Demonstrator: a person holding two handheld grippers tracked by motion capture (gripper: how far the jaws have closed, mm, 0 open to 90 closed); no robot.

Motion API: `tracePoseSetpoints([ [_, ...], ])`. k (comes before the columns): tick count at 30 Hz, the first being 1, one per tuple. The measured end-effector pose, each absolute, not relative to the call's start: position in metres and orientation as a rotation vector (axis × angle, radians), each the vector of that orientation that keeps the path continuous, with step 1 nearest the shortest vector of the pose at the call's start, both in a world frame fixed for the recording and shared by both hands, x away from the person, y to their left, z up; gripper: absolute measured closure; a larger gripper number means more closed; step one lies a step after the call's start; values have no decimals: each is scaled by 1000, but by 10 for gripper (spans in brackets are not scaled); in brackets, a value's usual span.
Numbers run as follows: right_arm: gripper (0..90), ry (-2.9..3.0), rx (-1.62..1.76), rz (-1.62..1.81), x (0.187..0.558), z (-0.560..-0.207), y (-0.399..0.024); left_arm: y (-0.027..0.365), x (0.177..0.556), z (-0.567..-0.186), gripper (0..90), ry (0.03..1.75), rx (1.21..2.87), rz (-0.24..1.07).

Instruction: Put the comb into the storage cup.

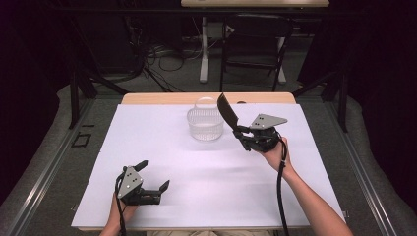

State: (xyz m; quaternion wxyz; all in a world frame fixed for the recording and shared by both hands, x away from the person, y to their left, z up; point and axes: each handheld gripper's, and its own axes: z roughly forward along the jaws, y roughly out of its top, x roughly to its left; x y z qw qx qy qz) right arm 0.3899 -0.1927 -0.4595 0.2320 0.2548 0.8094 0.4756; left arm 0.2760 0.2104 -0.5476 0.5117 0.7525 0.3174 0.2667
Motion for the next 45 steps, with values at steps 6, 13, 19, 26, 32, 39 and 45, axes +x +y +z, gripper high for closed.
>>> tracePoseSetpoints([
  [6,727,2216,700,1311,392,-455,-189,211,276,-548,3,765,1810,645],
  [13,727,2200,692,1323,395,-449,-186,213,275,-547,3,768,1806,647],
  [19,727,2196,698,1326,398,-448,-184,212,274,-547,3,767,1807,648],
  [26,727,2187,703,1337,401,-445,-183,211,275,-548,4,773,1815,647],
  [32,727,2177,702,1337,404,-442,-182,211,275,-547,3,769,1810,643],
  [39,727,2169,708,1339,408,-437,-179,211,275,-548,3,767,1809,641],
  [45,727,2160,709,1348,412,-435,-176,211,275,-547,3,765,1812,642],
])
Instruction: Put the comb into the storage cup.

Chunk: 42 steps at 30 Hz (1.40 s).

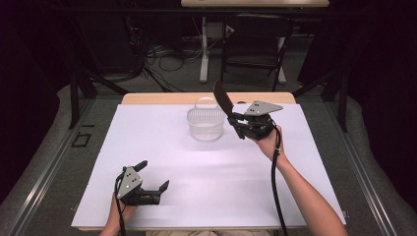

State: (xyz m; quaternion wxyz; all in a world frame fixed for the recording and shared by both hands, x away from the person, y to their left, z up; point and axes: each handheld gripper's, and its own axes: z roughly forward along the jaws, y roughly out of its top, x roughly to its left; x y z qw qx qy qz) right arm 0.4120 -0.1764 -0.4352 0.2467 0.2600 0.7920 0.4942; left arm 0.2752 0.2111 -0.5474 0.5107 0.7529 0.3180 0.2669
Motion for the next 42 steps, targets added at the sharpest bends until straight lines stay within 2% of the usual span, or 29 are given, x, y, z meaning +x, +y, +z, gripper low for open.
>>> tracePoseSetpoints([
  [42,728,2119,709,1369,432,-420,-163,211,275,-547,4,765,1807,642],
])
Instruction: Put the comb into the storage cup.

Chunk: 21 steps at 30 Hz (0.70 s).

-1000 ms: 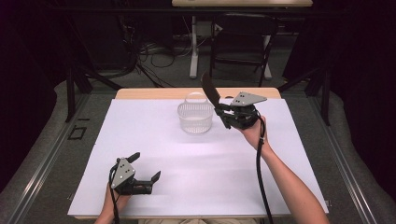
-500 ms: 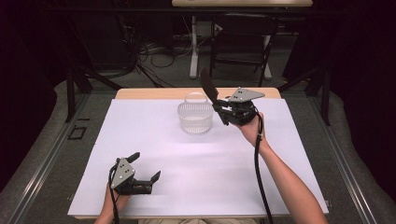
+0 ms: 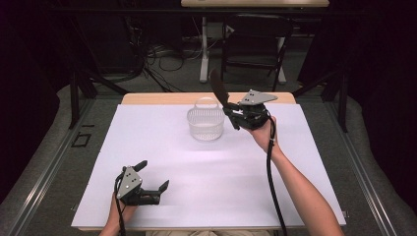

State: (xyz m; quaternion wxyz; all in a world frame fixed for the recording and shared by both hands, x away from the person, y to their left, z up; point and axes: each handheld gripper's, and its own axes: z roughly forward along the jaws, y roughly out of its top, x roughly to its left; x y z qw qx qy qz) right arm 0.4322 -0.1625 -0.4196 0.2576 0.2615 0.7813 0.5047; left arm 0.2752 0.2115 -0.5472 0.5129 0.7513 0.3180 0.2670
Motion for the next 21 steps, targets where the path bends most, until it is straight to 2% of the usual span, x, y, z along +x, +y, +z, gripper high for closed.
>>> tracePoseSetpoints([
  [21,728,2102,718,1384,444,-415,-152,212,275,-547,4,763,1805,640],
])
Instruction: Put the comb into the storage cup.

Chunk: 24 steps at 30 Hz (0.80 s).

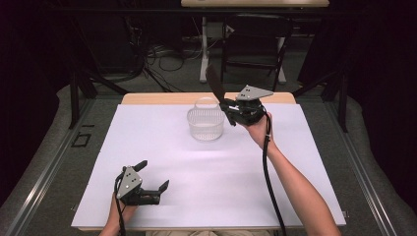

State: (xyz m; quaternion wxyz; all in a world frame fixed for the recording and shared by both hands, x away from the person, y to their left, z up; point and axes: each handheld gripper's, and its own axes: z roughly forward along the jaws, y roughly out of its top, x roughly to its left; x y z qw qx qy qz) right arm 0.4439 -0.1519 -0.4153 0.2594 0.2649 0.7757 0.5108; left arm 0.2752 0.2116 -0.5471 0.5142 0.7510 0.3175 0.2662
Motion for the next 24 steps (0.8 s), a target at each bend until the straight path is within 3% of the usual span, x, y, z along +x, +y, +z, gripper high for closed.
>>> tracePoseSetpoints([
  [24,728,2088,698,1384,452,-412,-139,212,274,-547,5,759,1805,641],
])
